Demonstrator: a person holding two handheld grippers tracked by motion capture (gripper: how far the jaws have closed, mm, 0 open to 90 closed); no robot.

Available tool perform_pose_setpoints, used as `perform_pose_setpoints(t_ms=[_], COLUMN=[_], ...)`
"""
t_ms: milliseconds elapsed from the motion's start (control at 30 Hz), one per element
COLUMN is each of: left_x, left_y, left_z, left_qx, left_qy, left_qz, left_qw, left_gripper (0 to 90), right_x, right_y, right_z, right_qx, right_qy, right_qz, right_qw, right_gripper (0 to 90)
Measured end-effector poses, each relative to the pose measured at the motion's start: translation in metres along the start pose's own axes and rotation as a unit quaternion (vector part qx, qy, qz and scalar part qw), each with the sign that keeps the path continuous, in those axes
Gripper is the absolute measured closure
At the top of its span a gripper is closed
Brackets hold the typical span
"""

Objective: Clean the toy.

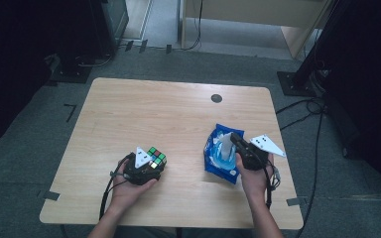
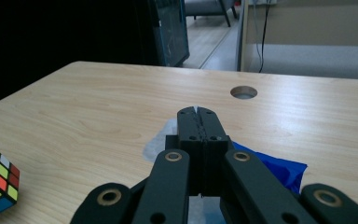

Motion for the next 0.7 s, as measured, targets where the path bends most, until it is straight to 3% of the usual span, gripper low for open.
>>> perform_pose_setpoints(t_ms=[200,567,667,700], left_x=[-0.001,0.002,0.002,0.002], left_y=[0.000,0.000,0.000,0.000], left_z=[0.000,0.001,0.001,0.001], left_qx=[0.000,-0.002,-0.002,-0.002], left_qy=[0.001,-0.002,-0.001,-0.001], left_qz=[0.000,0.003,0.002,0.002], left_qw=[1.0000,1.0000,1.0000,1.0000], left_gripper=[34.0,34.0,34.0,34.0], right_x=[0.003,0.033,0.040,0.038], right_y=[-0.002,-0.028,-0.029,-0.024], right_z=[0.005,0.030,0.029,0.025], right_qx=[-0.002,-0.042,-0.035,-0.019], right_qy=[-0.007,-0.046,-0.057,-0.046], right_qz=[0.000,0.024,0.035,0.041], right_qw=[1.0000,0.9978,0.9972,0.9979], right_gripper=[90.0,90.0,90.0,90.0])
Point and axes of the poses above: each handheld gripper's, and its own axes: z roughly backward along the jaws, y roughly out of its underside, x roughly to its left, the point moved 7 cm from there along -z, roughly forward along the jaws, and after that the axes turned 11 degrees about -y, right-handed, at the moved point
